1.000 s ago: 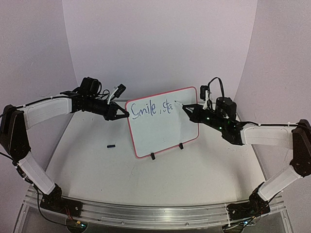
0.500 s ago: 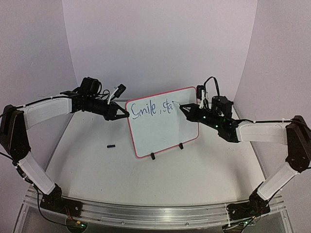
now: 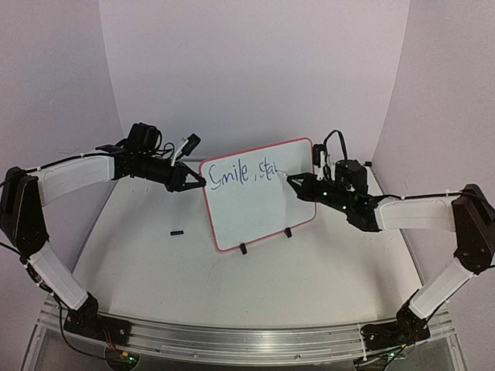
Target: Write a sentence on the whiteboard
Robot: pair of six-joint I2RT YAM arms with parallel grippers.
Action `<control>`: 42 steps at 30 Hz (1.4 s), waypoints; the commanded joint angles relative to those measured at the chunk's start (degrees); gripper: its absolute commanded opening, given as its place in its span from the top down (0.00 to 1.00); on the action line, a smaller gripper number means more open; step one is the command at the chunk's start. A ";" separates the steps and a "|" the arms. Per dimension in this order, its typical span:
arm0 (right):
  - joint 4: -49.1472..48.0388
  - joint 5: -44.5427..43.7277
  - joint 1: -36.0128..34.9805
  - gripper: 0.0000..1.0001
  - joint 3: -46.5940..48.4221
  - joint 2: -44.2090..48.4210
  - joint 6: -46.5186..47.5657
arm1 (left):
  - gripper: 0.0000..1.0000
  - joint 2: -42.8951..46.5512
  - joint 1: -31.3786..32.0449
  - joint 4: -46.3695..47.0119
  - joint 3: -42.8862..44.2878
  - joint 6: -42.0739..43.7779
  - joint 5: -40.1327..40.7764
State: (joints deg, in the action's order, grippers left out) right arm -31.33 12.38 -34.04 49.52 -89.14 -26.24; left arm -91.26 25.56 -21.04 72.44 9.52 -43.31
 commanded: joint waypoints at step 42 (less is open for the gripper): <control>0.59 -4.72 0.22 1.00 2.59 0.46 1.13 | 1.00 -2.20 1.77 -6.73 0.24 3.05 2.62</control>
State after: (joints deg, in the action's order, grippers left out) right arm -30.65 8.38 -34.04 50.81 -88.14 -25.34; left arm -91.26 25.67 -21.04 72.44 9.61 -43.29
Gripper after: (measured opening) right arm 0.066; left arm 0.043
